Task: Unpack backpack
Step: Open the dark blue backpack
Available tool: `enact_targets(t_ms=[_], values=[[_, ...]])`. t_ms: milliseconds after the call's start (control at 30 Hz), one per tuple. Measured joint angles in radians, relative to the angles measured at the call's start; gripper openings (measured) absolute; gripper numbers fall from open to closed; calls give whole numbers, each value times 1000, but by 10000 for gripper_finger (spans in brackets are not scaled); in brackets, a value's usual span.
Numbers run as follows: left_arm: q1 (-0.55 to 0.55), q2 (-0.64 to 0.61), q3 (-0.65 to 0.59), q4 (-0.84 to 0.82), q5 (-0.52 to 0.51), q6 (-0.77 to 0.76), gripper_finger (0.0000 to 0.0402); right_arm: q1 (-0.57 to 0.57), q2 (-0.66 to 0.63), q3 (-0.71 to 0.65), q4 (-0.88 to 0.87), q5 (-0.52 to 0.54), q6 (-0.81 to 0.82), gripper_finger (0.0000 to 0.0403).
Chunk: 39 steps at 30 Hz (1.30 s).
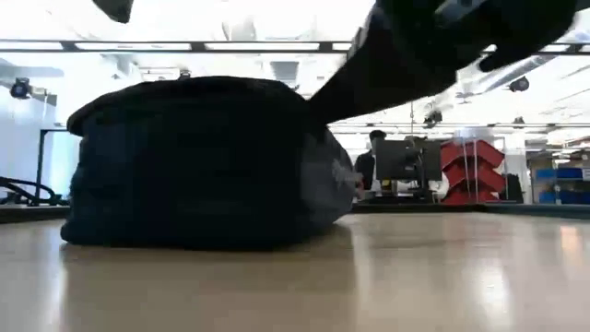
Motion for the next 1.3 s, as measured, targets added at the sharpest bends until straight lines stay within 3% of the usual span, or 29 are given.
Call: enact_targets(t_ms=[167,333,533,667,933,1033,1167,1300], values=[[0,221,32,138,2,5,153,1,-2,20,2,1,-16,0],[-1,427,145,137,2,5,141,1,-4,29,-22,2,-14,0],[-3,584,301,-87,22,-18,124,1,-5,31,-36,2,-3,0],[11,628,361,-209,17,-96,119,1,-5,31,-36,0,-4,0],[36,652,362,-222,-95,-167,134,1,-5,31,-37,0,-4,0],[38,652,360,-224,-92,-183,102,1,-12,31,-68,0,-14,0],[27,652,360,-229,-89,-189,15,20,-46,31,-130,88,-22,0],[7,638,360,-247,-92,-191,4,62,-106,31,-260,208,-13,0]])
